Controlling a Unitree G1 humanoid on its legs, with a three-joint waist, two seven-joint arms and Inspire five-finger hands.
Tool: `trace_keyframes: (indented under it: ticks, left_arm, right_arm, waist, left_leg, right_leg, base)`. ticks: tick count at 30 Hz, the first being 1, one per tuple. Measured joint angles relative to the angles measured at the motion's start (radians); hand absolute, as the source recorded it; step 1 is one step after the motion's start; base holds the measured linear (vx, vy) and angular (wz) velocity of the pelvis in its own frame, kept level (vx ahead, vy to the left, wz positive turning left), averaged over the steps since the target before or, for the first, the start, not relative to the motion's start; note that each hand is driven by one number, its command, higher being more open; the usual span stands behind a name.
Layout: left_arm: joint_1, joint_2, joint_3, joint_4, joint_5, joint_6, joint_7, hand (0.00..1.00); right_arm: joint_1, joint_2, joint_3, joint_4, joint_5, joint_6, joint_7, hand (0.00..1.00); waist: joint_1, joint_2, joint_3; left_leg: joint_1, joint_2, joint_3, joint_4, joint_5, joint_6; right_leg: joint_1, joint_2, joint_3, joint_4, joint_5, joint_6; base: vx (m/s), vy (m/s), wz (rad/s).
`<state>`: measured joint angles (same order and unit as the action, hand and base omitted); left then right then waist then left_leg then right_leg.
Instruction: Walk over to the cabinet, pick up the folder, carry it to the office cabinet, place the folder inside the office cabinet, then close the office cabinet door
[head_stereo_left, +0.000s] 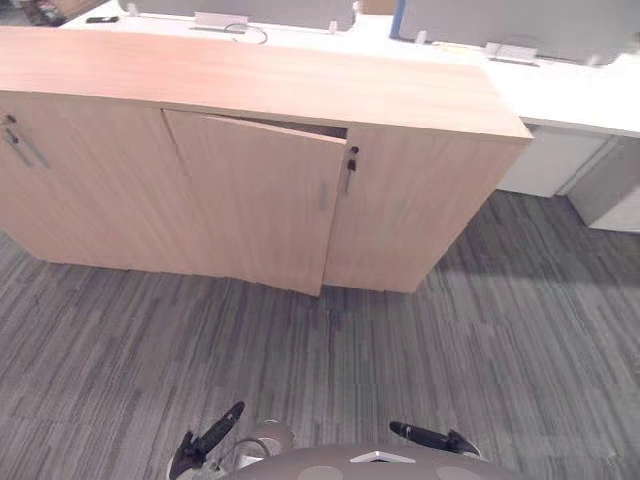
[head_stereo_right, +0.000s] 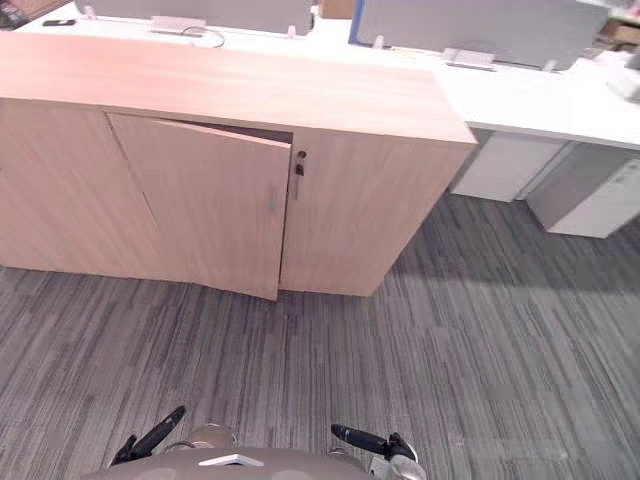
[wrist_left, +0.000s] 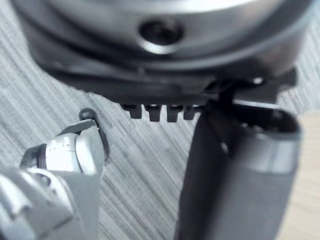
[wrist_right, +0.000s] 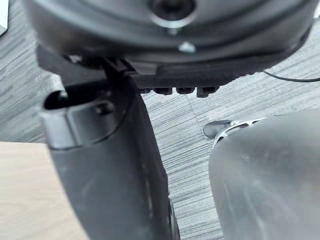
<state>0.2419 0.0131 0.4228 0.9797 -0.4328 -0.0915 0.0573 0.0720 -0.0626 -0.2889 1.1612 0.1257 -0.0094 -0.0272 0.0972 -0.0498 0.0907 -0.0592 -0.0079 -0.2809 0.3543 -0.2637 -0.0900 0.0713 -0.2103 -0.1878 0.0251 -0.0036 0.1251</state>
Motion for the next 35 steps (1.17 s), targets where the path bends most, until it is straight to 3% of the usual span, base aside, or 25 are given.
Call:
trace_keyframes:
  ticks: [5, 13, 21, 25, 31, 35]
  left_arm:
    - [0.002, -0.013, 0.027, 0.044, 0.006, 0.001, -0.024, 1.0]
    - [-0.008, -0.002, 0.014, 0.071, 0.091, 0.001, -0.025, 1.0]
    - [-0.051, 0.106, -0.272, 0.044, 0.439, -0.023, -0.017, 1.0]
    - [-0.054, 0.126, -0.331, 0.034, 0.525, -0.038, -0.015, 1.0]
    - [-0.04, 0.125, -0.324, 0.039, 0.517, -0.037, 0.007, 1.0]
    - [-0.039, 0.109, -0.261, 0.056, 0.504, -0.035, 0.008, 1.0]
  right_arm:
    - [0.01, 0.004, 0.001, 0.0, -0.001, -0.001, 0.006, 1.0]
    - [-0.003, -0.01, 0.065, 0.004, -0.082, 0.002, 0.025, 1.0]
    - [-0.02, -0.007, 0.156, 0.003, -0.169, -0.007, 0.026, 1.0]
    - [-0.021, -0.01, 0.182, 0.003, -0.199, -0.015, 0.023, 1.0]
    - [-0.027, -0.011, 0.18, 0.005, -0.198, -0.016, 0.019, 1.0]
    - [-0.029, -0.01, 0.168, 0.012, -0.198, -0.015, 0.016, 1.0]
  waist:
    - [-0.016, 0.0, -0.043]
    - [-0.012, 0.016, -0.066]
    - [-0.023, -0.002, -0.058]
    - [-0.024, -0.002, -0.057]
    - [-0.023, -0.003, -0.058]
    - [-0.021, -0.005, -0.059]
  left_leg:
    - [0.035, -0.009, -0.036, -0.129, 0.048, -0.009]
    - [0.082, 0.021, -0.056, -0.154, 0.067, 0.003]
    - [0.115, 0.017, -0.041, -0.149, 0.056, 0.016]
    - [0.115, 0.018, -0.04, -0.149, 0.052, 0.012]
    - [0.103, 0.019, -0.042, -0.149, 0.05, 0.007]
    - [0.103, 0.019, -0.042, -0.149, 0.05, 0.007]
  right_leg:
    - [0.001, -0.003, -0.001, -0.062, 0.01, -0.015]
    - [0.035, 0.029, 0.005, -0.064, 0.016, -0.009]
    - [0.047, 0.026, 0.029, -0.062, 0.019, -0.005]
    - [0.043, 0.027, 0.031, -0.059, 0.02, 0.0]
    - [0.032, 0.028, 0.032, -0.062, 0.025, 0.008]
    - [0.033, 0.028, 0.032, -0.064, 0.025, 0.008]
  base:
    - [0.02, -0.023, 0.04]
    - [0.09, -0.035, -0.05]
    - [-0.01, 0.034, -0.1]
    - [-0.07, 0.023, -0.03]
    - [-0.03, 0.013, -0.01]
    - [0.0, 0.0, 0.0]
